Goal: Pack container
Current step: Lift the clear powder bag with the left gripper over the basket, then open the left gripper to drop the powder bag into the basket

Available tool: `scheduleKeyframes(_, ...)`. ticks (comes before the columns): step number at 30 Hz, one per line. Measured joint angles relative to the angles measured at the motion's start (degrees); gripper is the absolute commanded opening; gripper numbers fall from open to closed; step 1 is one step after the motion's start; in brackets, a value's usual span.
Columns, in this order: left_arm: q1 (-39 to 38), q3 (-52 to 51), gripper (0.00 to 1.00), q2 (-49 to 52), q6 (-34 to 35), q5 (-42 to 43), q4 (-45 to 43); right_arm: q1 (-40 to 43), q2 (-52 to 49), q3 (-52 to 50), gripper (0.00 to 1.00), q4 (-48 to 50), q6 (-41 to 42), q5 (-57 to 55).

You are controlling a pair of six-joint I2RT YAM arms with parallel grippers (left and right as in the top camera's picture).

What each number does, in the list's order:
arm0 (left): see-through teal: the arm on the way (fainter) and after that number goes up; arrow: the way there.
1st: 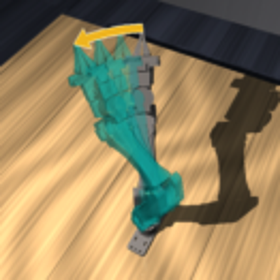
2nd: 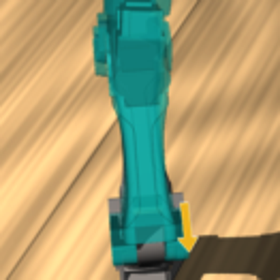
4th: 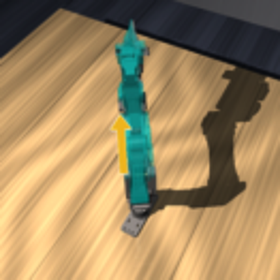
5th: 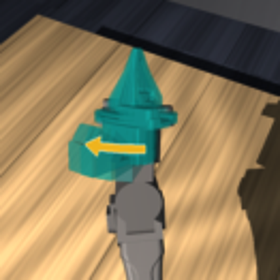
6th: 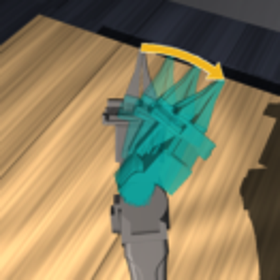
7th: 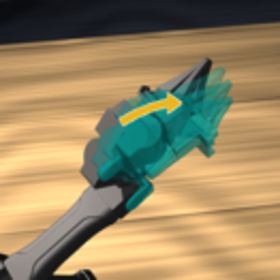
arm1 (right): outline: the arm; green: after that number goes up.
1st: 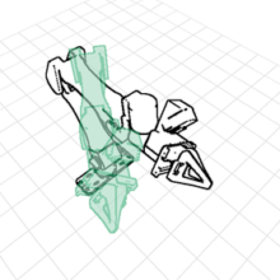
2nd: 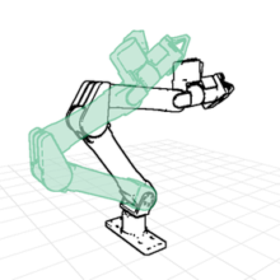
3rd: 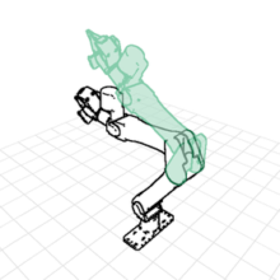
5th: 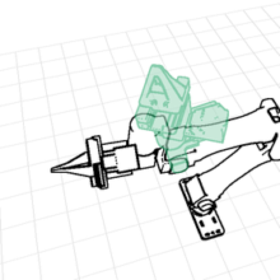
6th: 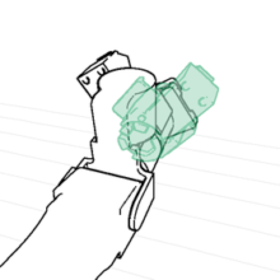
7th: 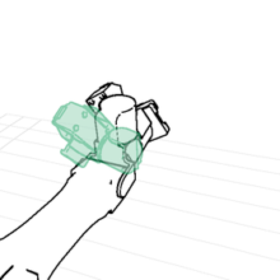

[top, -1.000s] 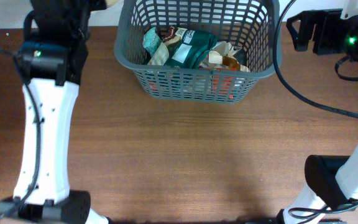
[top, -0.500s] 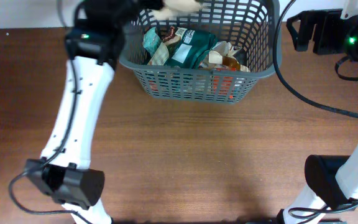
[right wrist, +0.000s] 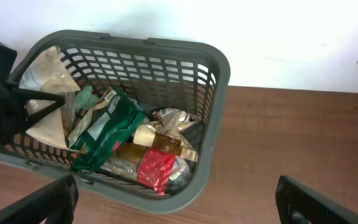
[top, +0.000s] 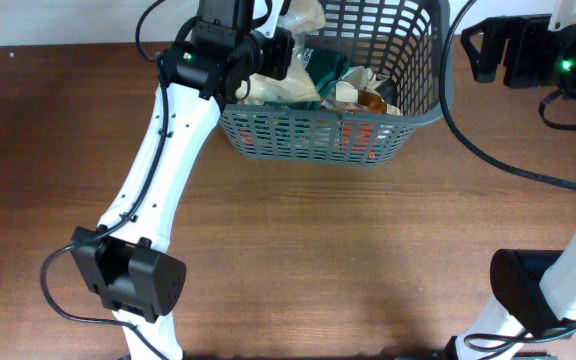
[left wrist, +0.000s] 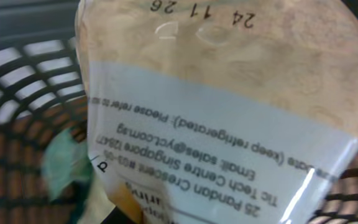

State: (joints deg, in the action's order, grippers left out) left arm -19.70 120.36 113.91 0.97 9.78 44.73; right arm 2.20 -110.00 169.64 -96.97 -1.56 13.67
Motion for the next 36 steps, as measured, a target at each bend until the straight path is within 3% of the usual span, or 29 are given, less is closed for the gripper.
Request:
scheduleKeyframes(2, 0.00, 0.00, 0.49, 0.00, -1.66, -2.23, 0.72, 0.00, 0.00, 0.00, 0.99, 0.02, 0.00, 0.02)
scheduleKeyframes(5, 0.00, 0.00, 0.68, 0.00, -3.48, -4.28, 1.01, 0.00, 0.00, 0.00, 0.99, 0.02, 0.04, 0.02)
scheduleKeyframes(10, 0.00, 0.00, 0.85, 0.00, -4.87, -5.79, 0.98, 0.00, 0.00, 0.00, 0.99, 0.02, 0.00, 0.02)
scheduleKeyframes(12, 0.00, 0.00, 0.87, 0.00, -4.94, -5.90, 0.96, 0.00, 0.00, 0.00, 0.99, 0.00, 0.02, 0.02)
scheduleKeyframes(14, 0.00, 0.00, 0.97, 0.00, -5.09, -6.47, 0.96, 0.00, 0.00, 0.00, 0.99, 0.02, 0.02, 0.02)
scheduleKeyframes(26, 0.00, 1.27, 1.00, -3.17, -5.99, -13.53, 2.36, 0.00, 1.01, -0.04, 0.99, 0.02, 0.04, 0.00)
scheduleKeyframes(36, -0.04, 2.89, 1.00, -23.39, -3.06, -27.50, 18.32, 0.00, 15.13, -2.38, 0.99, 0.02, 0.07, -0.66)
